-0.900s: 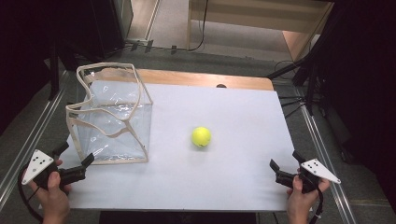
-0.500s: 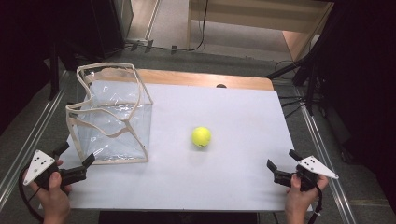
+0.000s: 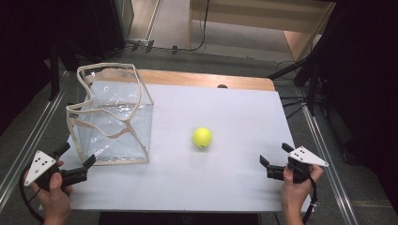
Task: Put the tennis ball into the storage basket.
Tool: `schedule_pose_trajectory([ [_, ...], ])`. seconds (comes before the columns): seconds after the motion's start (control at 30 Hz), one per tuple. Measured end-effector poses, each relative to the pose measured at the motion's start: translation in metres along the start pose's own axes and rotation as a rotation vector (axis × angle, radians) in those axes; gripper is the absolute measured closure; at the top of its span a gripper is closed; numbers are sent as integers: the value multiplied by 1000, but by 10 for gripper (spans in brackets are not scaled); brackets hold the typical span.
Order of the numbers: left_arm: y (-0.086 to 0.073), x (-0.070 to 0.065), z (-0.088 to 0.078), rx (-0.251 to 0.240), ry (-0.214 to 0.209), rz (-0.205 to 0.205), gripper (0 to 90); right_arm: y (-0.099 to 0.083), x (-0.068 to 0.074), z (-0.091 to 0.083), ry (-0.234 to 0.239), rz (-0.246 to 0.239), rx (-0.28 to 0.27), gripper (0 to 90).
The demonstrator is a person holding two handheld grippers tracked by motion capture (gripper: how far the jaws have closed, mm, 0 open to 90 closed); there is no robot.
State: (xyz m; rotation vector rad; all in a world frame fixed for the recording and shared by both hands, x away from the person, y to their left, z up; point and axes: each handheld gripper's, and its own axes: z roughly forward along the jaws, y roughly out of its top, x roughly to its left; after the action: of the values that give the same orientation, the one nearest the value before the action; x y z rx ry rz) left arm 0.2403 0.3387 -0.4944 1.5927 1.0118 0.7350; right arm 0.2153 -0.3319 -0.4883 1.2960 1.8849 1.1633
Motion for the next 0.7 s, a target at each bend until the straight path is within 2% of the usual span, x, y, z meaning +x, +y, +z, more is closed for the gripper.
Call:
schedule_pose_trajectory([
  [0.3,0,-1,0,2,0,1,0,23,9,18,47,-36,30,0],
  [0.7,0,-1,0,2,-2,2,0,41,22,37,94,-76,56,0],
])
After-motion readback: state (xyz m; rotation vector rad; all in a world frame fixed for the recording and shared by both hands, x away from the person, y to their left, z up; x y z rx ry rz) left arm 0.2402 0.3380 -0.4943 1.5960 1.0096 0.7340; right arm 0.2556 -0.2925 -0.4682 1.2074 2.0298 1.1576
